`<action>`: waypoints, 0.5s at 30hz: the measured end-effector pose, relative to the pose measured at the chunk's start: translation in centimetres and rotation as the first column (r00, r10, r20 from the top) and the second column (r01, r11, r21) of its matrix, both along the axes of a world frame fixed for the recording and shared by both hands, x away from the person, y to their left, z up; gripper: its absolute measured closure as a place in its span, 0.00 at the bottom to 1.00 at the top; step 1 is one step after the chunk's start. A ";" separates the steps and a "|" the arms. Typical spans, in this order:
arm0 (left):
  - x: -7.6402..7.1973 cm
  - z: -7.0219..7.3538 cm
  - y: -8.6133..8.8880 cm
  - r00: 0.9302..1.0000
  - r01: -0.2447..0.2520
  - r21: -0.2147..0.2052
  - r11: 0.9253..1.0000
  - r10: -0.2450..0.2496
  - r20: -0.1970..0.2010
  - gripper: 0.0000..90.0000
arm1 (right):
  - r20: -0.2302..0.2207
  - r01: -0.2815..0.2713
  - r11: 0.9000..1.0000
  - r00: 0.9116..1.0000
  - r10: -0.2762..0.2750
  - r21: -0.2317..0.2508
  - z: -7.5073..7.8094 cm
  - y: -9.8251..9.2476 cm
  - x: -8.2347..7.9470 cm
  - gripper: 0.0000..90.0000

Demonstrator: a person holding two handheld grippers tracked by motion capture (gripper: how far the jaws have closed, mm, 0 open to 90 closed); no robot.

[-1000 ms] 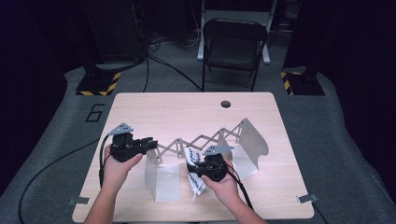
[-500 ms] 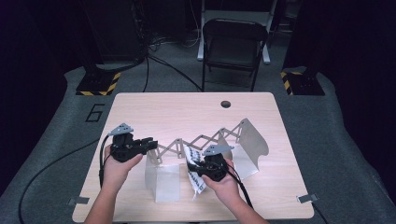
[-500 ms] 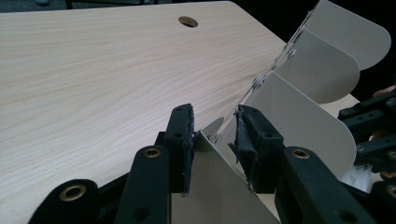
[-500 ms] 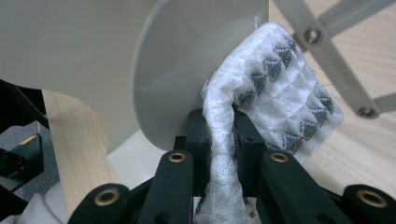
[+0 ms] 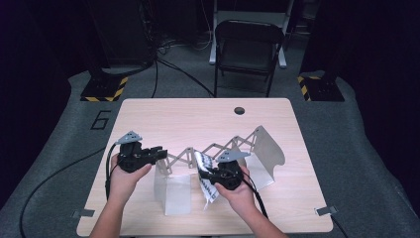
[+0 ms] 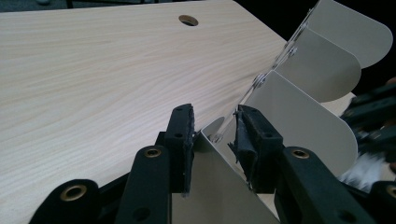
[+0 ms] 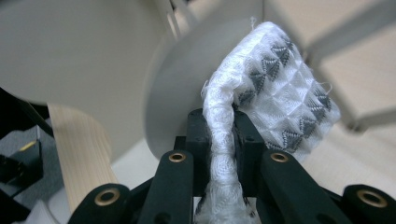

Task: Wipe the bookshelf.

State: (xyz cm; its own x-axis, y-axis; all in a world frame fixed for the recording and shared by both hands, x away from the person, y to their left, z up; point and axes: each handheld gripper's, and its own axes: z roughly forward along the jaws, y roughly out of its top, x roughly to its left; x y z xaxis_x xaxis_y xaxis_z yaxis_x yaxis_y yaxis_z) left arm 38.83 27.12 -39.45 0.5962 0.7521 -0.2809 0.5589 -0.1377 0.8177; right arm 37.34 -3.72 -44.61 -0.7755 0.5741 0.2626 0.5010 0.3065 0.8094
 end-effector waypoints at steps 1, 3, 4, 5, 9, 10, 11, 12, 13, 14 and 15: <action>0.0 0.0 0.0 1.000 -0.001 0.000 1.000 0.001 0.000 0.74 | -0.012 -0.005 1.000 1.000 0.005 -0.013 -0.8 0.1 0.0 0.89; 0.0 0.0 0.0 1.000 -0.001 0.001 1.000 0.001 0.000 0.74 | -0.033 -0.005 1.000 0.999 0.004 -0.030 -1.6 0.3 -0.1 0.89; 0.0 0.0 0.0 1.000 -0.002 0.002 1.000 0.002 0.001 0.74 | -0.029 -0.007 0.999 1.000 0.006 -0.034 -1.5 0.3 -0.2 0.89; 0.0 0.0 0.0 1.000 -0.002 0.002 1.000 0.002 0.001 0.74 | -0.022 -0.012 0.999 1.000 0.011 -0.034 -1.3 0.3 -0.2 0.88; 0.0 0.0 -0.1 1.000 -0.001 0.006 1.000 0.001 0.001 0.74 | 0.048 -0.007 0.998 0.999 0.004 0.061 2.1 -0.4 -0.4 0.89; 0.0 0.0 -0.1 1.000 0.000 0.007 1.000 0.000 0.000 0.74 | 0.061 -0.005 0.997 0.998 0.000 0.076 2.7 -0.6 -0.5 0.89; 0.0 0.0 -0.1 1.000 0.001 0.007 1.000 -0.001 -0.001 0.74 | 0.069 -0.006 0.997 0.998 0.001 0.081 3.1 -0.6 -0.5 0.89; 0.0 0.0 0.0 1.000 0.001 0.007 1.000 -0.001 -0.001 0.74 | 0.067 -0.004 0.997 0.998 -0.001 0.079 3.2 -0.7 -0.5 0.89; 0.0 0.0 0.0 1.000 0.001 0.007 1.000 -0.001 -0.001 0.74 | 0.070 -0.010 0.998 0.998 0.005 0.069 3.0 -0.6 -0.4 0.89; 0.0 0.0 -0.1 1.000 0.000 0.006 1.000 0.000 0.000 0.74 | 0.063 -0.004 0.999 0.998 0.001 0.053 2.6 -0.6 -0.4 0.89; 0.0 0.0 -0.1 1.000 0.000 0.007 1.000 0.000 0.000 0.74 | 0.048 -0.005 0.999 0.999 0.003 0.042 1.9 -0.4 -0.3 0.89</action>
State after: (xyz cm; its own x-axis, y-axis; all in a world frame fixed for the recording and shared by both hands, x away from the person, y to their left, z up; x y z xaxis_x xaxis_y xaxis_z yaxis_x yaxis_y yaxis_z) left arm 38.84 27.06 -39.49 0.5964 0.7538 -0.2758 0.5587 -0.1432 0.8169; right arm 37.03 -4.14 -42.70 -0.7900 0.5602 0.2492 0.4603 0.2735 0.8446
